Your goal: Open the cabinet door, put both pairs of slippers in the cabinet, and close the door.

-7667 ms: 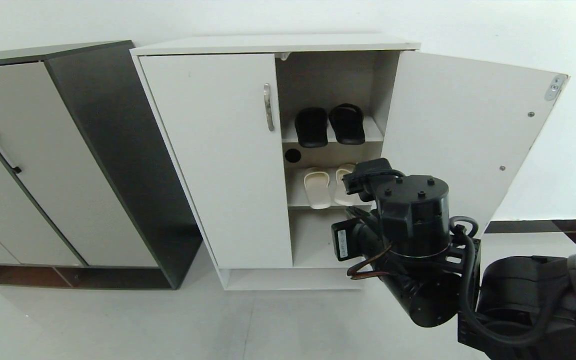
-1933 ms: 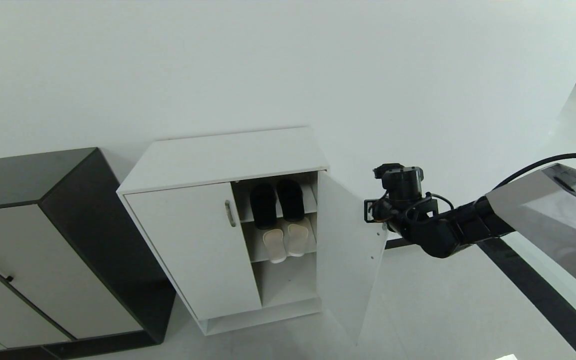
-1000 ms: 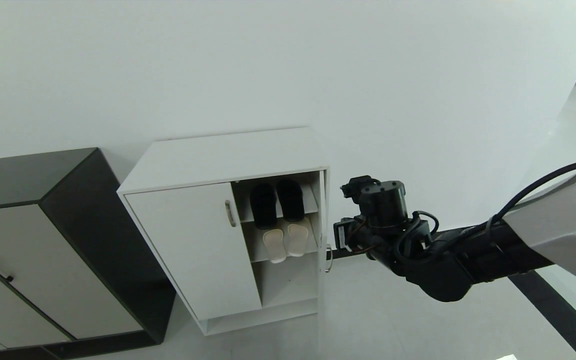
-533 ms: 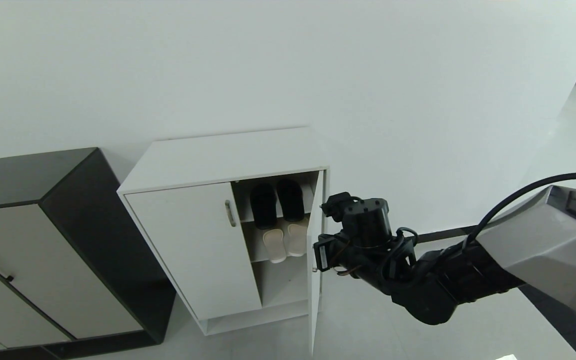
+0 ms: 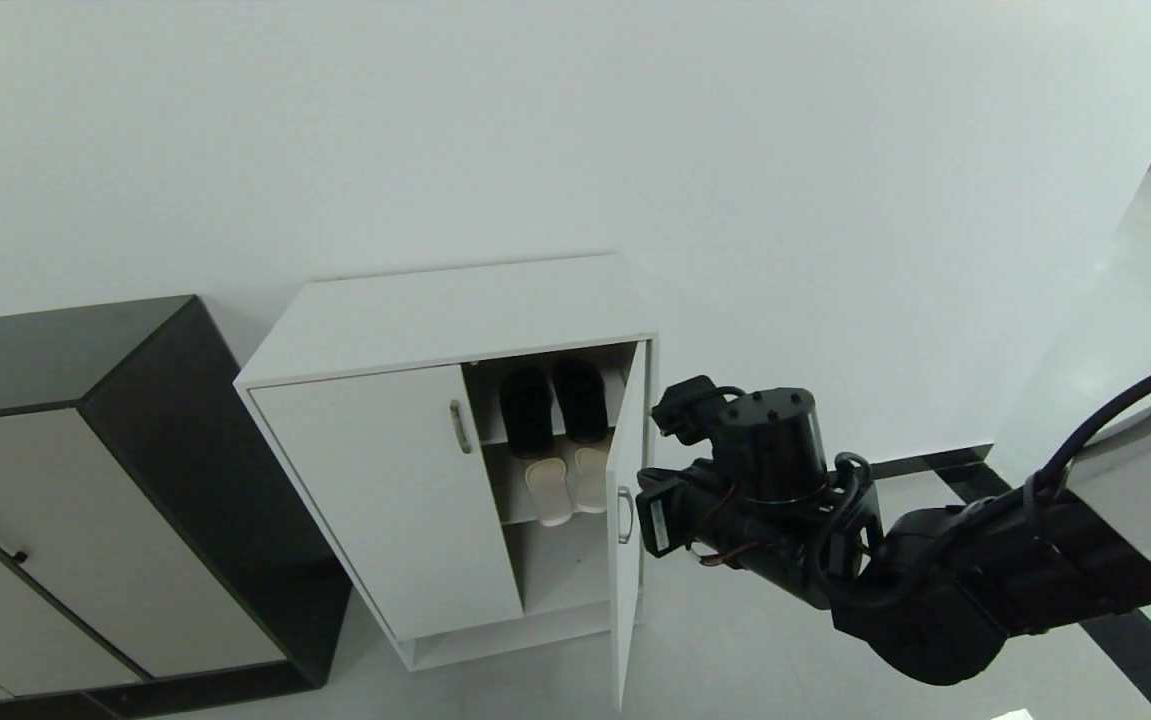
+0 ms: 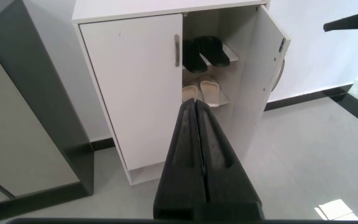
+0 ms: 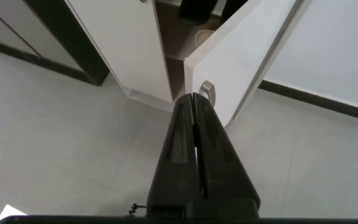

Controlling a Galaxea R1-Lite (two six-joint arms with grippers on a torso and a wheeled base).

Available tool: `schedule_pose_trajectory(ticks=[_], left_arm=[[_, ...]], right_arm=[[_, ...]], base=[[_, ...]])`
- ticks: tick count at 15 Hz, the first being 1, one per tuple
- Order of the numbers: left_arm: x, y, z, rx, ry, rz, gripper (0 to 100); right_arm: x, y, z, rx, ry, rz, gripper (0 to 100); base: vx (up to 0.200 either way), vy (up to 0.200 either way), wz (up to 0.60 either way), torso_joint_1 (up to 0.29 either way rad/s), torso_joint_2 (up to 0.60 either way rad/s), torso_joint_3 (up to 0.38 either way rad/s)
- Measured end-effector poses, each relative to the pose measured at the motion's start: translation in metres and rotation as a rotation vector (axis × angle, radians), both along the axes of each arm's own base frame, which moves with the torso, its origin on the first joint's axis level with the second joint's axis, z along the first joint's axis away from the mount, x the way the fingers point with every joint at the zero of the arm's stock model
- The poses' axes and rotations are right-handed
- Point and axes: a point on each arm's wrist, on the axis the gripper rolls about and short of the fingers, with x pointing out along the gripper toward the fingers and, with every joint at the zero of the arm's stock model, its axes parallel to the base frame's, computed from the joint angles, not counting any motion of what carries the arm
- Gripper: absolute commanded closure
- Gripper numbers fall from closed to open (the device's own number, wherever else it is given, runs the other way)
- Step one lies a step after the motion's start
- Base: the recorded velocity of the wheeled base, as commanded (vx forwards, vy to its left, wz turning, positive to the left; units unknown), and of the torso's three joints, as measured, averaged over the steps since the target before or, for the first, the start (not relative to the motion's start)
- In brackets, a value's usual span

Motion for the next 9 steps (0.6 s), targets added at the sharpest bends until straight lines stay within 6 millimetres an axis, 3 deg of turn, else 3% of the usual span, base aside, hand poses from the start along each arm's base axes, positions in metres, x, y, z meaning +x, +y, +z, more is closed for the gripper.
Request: schedule_pose_trajectory(ticks=[4,9], left_arm=[[0.0,0.0,0.0,0.0,0.0,0.0,100],[0.0,0.0001,-0.0001,0.0,0.001,-0.001,100]], right_arm=[[-0.002,-0.0021,0.0001,-0.009,0.001,0.002,100],[0.0037,-0.0095,-0.001,-0.055,-0.025,-0.015,100]], base=[[0.0,0.0,0.6,0.004,0.0,0.002],[0.0,0.0,0.0,0.0,0.0,0.0]])
